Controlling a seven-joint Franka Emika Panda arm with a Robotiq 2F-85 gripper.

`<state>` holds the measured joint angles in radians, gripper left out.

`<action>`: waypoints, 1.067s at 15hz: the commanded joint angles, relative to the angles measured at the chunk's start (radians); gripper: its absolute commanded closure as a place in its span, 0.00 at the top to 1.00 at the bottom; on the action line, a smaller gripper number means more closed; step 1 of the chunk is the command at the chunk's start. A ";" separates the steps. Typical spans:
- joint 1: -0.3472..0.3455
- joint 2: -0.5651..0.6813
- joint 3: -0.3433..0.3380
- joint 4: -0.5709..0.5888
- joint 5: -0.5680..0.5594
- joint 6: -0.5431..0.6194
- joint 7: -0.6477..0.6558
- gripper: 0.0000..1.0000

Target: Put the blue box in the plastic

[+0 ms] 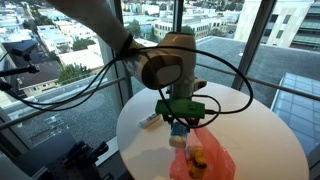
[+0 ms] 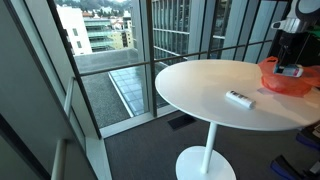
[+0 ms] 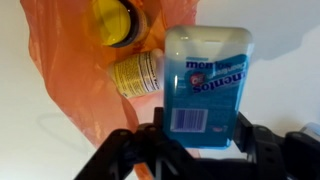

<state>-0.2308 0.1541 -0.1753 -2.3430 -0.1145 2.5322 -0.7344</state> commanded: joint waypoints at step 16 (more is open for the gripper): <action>-0.024 0.187 -0.022 0.229 -0.035 -0.046 0.092 0.40</action>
<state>-0.2394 0.2919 -0.2118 -2.1712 -0.1288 2.4925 -0.6734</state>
